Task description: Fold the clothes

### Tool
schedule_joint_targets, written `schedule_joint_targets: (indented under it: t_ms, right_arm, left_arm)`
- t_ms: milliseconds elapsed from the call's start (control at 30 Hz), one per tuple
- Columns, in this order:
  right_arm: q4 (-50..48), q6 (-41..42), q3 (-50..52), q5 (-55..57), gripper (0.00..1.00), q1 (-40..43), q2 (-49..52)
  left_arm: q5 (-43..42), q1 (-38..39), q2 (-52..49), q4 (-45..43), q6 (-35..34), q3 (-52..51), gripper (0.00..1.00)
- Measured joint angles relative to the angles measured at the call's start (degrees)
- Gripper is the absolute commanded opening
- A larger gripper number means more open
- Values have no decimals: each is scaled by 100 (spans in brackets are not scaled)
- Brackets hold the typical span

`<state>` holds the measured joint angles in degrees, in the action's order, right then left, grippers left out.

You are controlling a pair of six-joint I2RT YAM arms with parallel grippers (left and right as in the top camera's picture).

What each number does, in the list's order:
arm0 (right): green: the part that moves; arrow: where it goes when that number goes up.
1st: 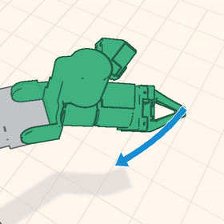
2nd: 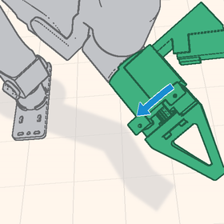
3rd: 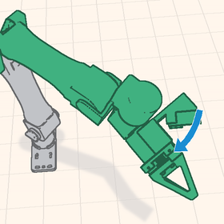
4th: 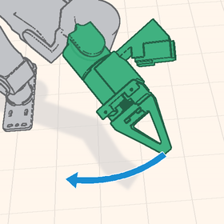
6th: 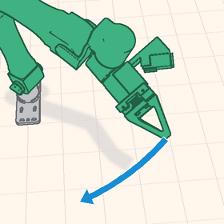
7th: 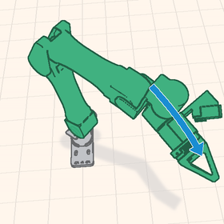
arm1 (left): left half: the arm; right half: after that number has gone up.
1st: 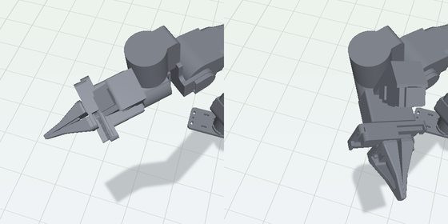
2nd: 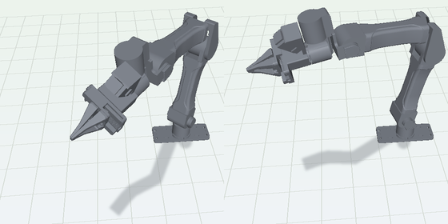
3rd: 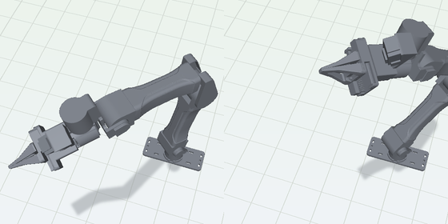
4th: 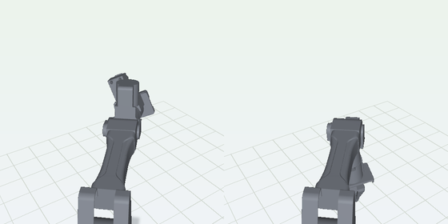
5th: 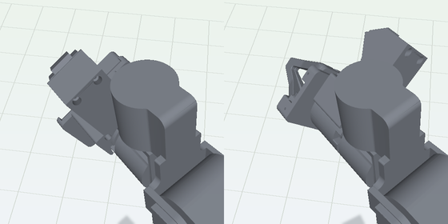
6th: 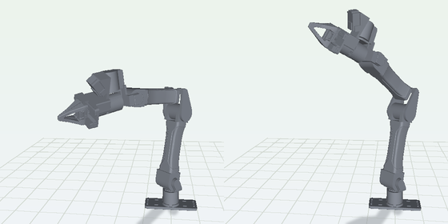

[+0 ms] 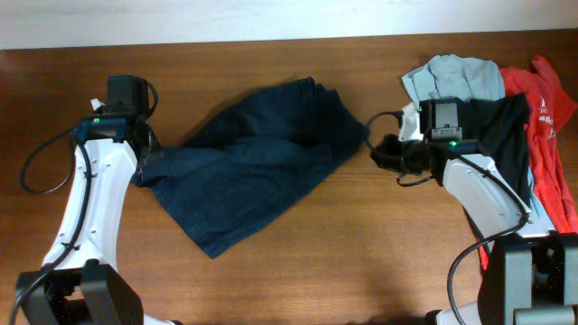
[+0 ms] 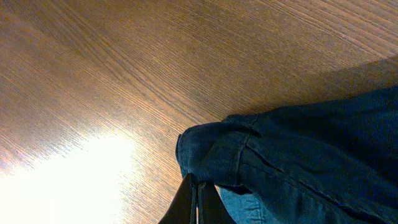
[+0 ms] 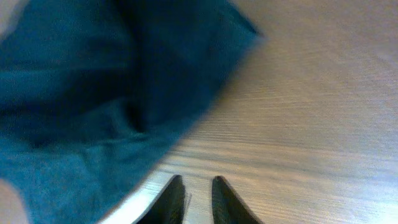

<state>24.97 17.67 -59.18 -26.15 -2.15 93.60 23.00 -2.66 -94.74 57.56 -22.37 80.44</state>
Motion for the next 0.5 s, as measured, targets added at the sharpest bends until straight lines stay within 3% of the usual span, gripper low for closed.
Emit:
schedule_joint_targets:
  t_ms: [133,200,300,400,433,500]
  right_arm:
    - [-857,177,15,-160,33,-658,81]
    - [-1386,216,9,-133,54,-986,256]
    - [-1797,568,9,-81,54,-1445,667]
    - [-2048,1464,17,37,66,-1508,1012]
    - [-2243,1912,17,55,75,-1499,1130]
    - [-2459,2562,20,76,75,-1478,1185]
  left_arm:
    - [2,0,0,0,-2,0,0]
    - [0,0,0,0,0,0,0]
    - [0,0,0,4,2,0,1]
    - [0,0,0,4,4,0,0]
    - [0,0,0,9,4,0,1]
    - [0,0,0,4,4,0,1]
